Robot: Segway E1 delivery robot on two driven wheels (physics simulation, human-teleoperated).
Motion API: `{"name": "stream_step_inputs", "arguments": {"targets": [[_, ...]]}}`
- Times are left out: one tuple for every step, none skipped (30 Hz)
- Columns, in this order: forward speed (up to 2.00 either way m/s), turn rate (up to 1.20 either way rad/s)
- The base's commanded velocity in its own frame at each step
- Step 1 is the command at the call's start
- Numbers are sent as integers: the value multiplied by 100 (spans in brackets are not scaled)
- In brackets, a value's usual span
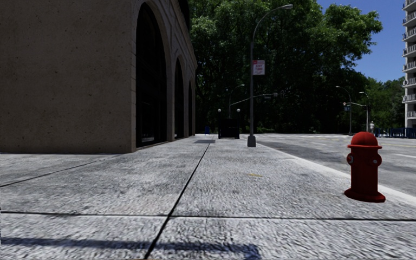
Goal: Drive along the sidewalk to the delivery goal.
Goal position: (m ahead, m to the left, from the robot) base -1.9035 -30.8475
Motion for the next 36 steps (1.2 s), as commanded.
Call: {"name": "stream_step_inputs", "arguments": {"targets": [[200, 0], [200, 0], [200, 0], [200, 0], [200, 0], [200, 0], [200, 0], [200, 0], [200, 0], [200, 0], [200, 0], [200, 0], [200, 0], [200, 0], [200, 0], [200, 0], [200, 0], [200, 0], [200, 0], [200, 0], [200, 0], [200, 0], [200, 0], [200, 0], [200, 0], [200, 0], [200, 0], [200, 0], [200, 0], [200, 0], [200, 0], [200, 0], [200, 0], [200, 0], [200, 0], [200, 0]]}}
